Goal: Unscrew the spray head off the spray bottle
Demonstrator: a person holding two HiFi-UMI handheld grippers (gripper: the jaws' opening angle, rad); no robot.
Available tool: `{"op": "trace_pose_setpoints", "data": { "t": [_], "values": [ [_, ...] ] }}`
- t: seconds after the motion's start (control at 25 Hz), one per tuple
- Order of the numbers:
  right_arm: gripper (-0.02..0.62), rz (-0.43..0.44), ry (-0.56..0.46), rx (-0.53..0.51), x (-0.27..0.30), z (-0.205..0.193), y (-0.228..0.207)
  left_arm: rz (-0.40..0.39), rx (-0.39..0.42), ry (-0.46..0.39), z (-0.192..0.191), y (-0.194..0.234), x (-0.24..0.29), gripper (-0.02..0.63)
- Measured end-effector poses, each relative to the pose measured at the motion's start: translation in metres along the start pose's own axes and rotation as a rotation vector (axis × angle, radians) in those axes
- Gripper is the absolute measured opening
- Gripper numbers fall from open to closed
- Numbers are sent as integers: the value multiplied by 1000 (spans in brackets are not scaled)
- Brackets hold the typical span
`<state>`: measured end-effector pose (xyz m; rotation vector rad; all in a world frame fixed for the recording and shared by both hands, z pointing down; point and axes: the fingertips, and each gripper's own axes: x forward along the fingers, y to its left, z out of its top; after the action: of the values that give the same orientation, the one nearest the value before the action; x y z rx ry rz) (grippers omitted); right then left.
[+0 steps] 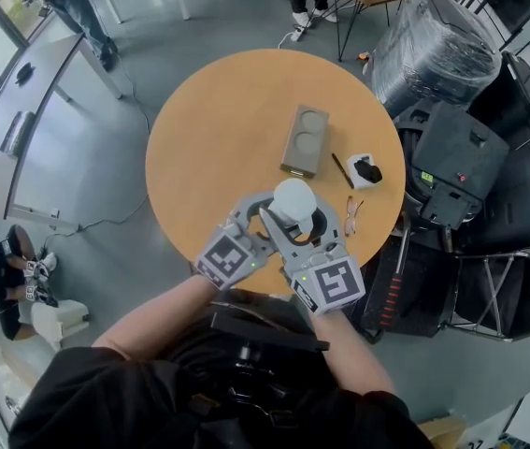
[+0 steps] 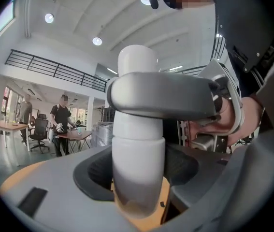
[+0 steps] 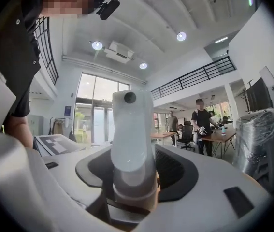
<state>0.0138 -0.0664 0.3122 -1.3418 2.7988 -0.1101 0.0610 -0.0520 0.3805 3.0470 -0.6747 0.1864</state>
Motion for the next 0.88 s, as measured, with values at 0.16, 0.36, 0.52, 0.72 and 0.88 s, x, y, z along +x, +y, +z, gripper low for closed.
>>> {"op": "trace_pose_setpoints", "data": {
  "t": [0.16,0.36,0.52,0.72,0.88],
  "values": [
    [262,124,-3,0,-6,-1,7,-82,-10,-18,-1,-10,-1,305],
    [261,375,-22,29,-16,8,29,-274,-7,-60,10,-29,-15,305],
    [261,524,-3,24,-28,15,43,-416,-17,-71,20,-43,-21,305],
    [259,570,-71,63,-31,28,40,-451,-19,-61,22,-47,-24,305],
    [259,569,-82,46,-31,34,40,-438,-22,-62,18,-47,-24,305]
  ]
}}
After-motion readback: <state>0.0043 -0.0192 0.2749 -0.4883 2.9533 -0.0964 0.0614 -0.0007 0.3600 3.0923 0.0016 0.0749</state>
